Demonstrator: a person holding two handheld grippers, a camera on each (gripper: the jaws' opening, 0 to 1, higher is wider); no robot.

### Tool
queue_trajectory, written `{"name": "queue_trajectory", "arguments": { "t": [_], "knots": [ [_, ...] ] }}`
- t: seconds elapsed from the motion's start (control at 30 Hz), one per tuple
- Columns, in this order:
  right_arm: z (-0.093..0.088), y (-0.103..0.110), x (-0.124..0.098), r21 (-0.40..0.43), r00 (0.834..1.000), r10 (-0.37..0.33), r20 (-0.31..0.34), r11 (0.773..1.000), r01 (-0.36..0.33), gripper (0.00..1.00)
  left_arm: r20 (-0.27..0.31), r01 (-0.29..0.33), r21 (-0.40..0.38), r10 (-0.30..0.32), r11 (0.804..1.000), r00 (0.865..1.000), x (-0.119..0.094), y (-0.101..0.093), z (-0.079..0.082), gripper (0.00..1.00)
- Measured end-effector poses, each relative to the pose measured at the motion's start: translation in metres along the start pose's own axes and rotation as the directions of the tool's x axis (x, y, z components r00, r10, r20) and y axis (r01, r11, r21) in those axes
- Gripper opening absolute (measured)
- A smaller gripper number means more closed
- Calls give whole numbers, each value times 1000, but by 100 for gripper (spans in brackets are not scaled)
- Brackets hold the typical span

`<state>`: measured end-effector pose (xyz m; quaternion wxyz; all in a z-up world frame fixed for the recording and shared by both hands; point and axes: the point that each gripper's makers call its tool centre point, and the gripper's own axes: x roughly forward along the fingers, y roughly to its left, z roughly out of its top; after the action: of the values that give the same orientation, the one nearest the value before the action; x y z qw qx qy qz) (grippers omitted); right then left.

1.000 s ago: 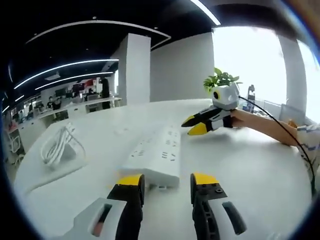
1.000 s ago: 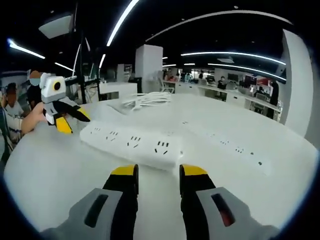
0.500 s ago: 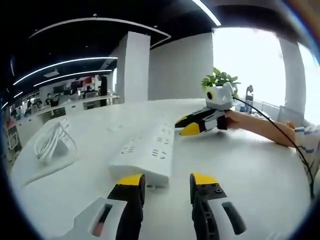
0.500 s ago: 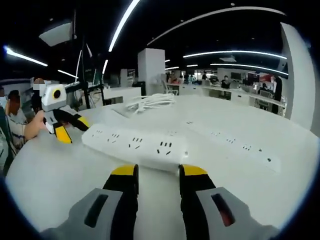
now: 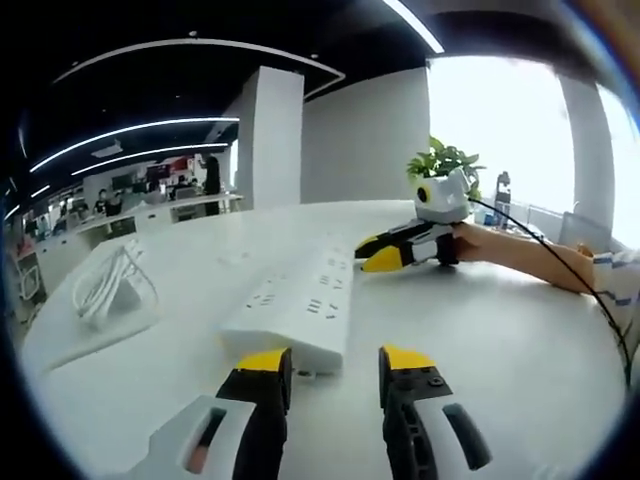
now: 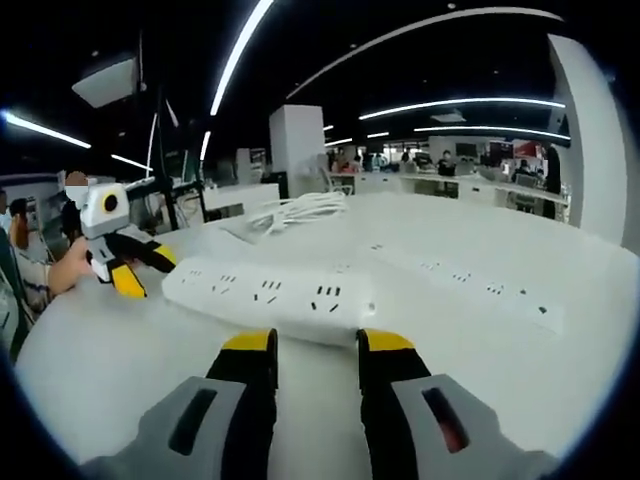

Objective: Straighten the power strip on the desk, plug the charger into it

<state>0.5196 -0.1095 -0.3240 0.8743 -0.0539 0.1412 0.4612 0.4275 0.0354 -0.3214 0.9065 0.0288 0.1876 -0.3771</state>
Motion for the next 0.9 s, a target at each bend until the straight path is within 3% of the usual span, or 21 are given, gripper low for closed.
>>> {"name": "queue_trajectory", "arguments": {
  "t": [0.9],
  "knots": [
    [2,-2,3,1,1000,-8,3,1000,8,30,16,0,-6,1,1000,1000,0,3,1,34]
  ]
}}
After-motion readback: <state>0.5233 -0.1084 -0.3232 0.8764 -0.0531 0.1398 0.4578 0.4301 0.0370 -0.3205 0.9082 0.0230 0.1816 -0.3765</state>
